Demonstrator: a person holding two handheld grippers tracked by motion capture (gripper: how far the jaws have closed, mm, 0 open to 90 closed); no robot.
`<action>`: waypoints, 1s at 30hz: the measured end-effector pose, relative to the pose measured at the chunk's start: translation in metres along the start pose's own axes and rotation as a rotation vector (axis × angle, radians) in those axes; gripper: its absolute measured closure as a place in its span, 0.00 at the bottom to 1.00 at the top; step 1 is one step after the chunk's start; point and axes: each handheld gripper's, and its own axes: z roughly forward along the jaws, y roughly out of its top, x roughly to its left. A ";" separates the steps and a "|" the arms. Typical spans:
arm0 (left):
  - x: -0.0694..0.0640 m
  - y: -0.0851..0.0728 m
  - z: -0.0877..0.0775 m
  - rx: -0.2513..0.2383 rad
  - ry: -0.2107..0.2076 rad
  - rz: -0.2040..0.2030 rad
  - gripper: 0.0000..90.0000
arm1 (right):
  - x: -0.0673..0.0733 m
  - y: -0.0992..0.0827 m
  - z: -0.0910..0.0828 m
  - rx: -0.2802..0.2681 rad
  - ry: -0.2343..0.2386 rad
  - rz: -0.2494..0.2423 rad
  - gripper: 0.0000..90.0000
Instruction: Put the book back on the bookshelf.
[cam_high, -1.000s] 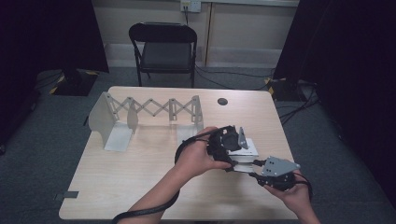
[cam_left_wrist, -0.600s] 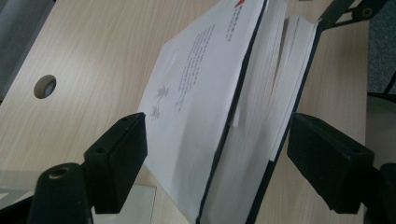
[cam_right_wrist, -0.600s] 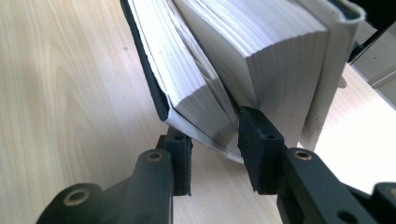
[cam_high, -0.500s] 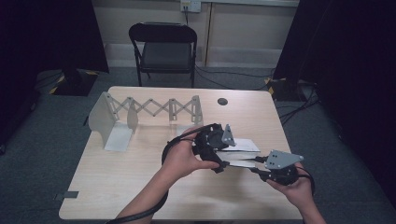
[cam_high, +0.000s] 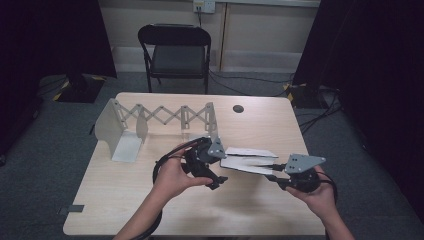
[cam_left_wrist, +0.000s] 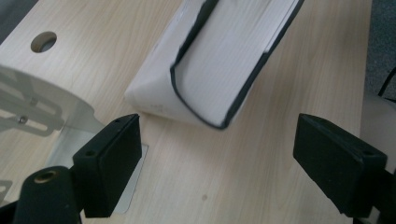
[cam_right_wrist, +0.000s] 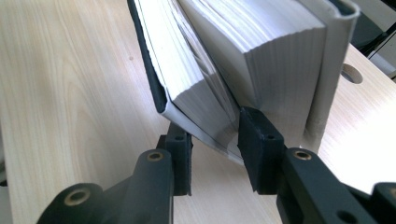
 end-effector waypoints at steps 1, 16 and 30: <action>0.000 -0.003 0.000 0.002 0.002 -0.005 0.17 | -0.001 0.001 0.000 0.000 0.006 0.009 0.74; -0.004 -0.058 0.013 0.004 -0.018 -0.090 0.17 | -0.002 0.004 -0.017 0.000 0.057 0.058 0.77; -0.002 -0.087 0.037 -0.002 -0.046 -0.144 0.16 | -0.010 0.007 -0.018 0.011 0.064 0.074 0.78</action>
